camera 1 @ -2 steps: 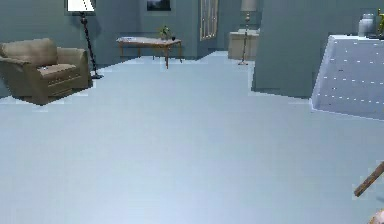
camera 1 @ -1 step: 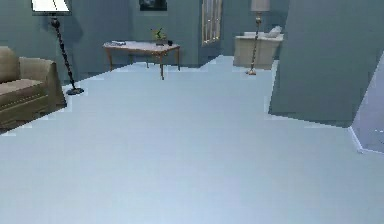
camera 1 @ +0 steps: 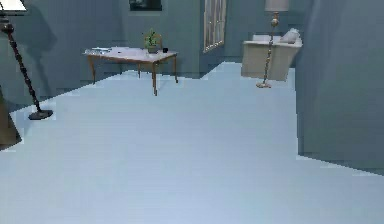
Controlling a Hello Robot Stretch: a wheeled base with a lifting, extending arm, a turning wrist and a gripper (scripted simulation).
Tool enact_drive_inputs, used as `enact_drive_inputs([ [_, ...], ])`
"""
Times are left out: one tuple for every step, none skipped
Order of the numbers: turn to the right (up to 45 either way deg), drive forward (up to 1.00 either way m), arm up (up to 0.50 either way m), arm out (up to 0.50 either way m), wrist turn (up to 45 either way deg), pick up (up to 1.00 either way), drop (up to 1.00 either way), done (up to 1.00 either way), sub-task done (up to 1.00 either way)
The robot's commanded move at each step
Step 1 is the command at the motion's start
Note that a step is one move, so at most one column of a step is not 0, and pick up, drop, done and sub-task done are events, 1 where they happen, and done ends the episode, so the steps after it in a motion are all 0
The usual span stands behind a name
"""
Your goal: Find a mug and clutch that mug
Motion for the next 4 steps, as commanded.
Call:
enact_drive_inputs([
  [3.0,0.0,0.0,0.0,0.0,0.0,0.0,0.0,0.0],
  [0.0,1.0,0.0,0.0,0.0,0.0,0.0,0.0,0.0],
  [0.0,1.0,0.0,0.0,0.0,0.0,0.0,0.0,0.0],
  [0.0,1.0,0.0,0.0,0.0,0.0,0.0,0.0,0.0],
])
